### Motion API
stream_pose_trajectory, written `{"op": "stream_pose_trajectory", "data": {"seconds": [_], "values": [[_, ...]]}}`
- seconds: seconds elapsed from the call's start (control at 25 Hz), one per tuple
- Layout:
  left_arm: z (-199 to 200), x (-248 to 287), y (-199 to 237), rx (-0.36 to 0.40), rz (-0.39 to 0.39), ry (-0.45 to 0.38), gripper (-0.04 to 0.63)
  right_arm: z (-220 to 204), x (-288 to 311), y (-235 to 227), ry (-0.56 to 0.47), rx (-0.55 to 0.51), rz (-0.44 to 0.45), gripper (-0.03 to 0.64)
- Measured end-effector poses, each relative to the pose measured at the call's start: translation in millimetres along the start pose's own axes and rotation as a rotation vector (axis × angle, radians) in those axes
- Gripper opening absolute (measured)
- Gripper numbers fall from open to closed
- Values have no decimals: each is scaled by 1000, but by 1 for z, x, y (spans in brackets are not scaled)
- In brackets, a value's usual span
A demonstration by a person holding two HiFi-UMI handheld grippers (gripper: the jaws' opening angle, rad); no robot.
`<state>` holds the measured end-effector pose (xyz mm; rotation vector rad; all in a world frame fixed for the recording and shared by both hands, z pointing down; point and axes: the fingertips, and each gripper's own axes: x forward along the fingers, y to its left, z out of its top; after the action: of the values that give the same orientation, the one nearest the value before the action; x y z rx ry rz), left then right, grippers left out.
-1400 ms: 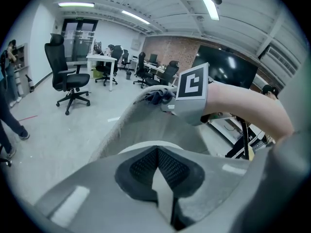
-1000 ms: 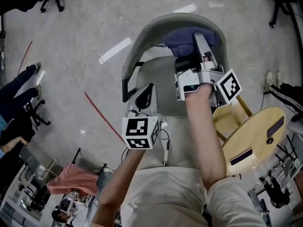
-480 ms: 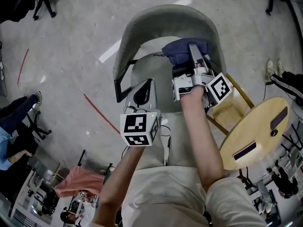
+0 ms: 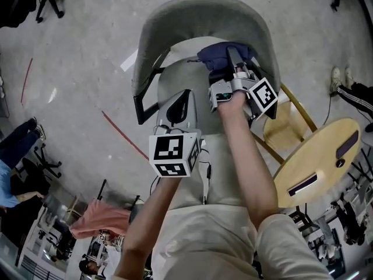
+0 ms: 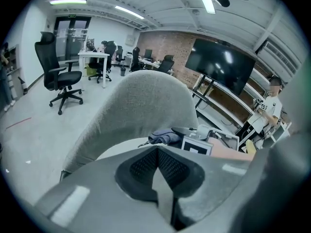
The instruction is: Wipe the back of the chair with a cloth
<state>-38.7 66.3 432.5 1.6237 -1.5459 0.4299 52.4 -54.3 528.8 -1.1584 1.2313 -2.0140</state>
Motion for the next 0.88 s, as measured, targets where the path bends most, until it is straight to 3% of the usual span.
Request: {"op": "stream_pose_trajectory", "data": {"seconds": [0.52, 0.88], "values": [[-16, 3, -10, 10, -13, 32, 1, 16, 29, -77, -28, 30, -123, 78], [-13, -3, 5, -3, 2, 28, 1, 20, 46, -66, -74, 34, -100, 78]]}}
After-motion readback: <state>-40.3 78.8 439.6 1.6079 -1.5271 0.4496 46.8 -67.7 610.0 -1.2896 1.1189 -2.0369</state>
